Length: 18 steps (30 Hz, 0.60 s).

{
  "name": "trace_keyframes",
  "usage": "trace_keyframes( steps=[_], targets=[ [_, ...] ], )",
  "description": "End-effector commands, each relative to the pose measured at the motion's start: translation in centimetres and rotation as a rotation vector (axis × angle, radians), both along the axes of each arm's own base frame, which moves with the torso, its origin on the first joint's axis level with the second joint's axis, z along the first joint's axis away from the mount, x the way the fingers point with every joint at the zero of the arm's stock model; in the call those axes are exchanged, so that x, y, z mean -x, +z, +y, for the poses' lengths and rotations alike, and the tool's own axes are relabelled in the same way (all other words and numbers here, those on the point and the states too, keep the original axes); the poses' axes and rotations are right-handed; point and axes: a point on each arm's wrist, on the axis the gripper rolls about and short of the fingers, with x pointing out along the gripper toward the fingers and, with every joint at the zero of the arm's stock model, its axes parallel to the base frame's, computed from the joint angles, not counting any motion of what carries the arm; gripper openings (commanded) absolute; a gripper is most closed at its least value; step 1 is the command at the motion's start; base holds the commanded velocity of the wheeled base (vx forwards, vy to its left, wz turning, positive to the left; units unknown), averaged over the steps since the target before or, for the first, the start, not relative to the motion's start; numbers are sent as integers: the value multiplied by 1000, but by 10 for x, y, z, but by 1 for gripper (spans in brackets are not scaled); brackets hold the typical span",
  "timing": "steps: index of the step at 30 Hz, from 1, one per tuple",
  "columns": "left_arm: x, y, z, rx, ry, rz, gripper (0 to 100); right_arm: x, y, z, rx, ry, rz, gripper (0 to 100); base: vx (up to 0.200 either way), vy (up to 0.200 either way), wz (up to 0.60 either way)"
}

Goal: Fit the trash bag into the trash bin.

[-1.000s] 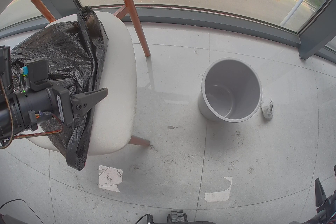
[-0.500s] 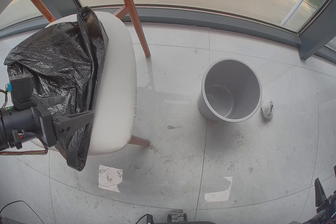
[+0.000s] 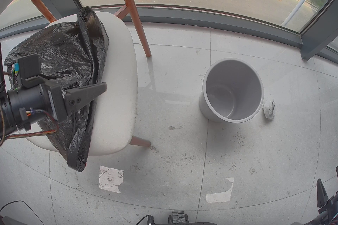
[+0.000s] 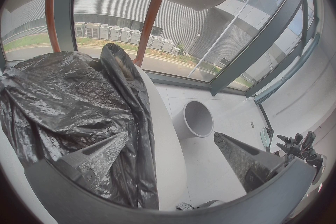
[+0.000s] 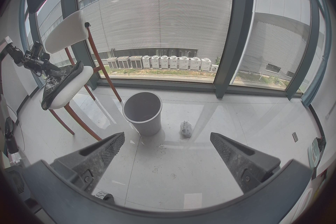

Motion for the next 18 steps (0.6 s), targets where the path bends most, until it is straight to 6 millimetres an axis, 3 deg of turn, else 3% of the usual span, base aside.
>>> trace_keyframes(
  steps=[1,10,18],
  targets=[
    [-20,-16,-10,-31,5,54,100,0,-5,0,0,0,6,100,0,0,0],
    [-30,-27,-12,-67,54,90,100,0,-5,0,0,0,6,100,0,0,0],
    [-36,-24,-12,-80,149,48,100,0,-5,0,0,-1,6,100,0,0,0]
  ],
)
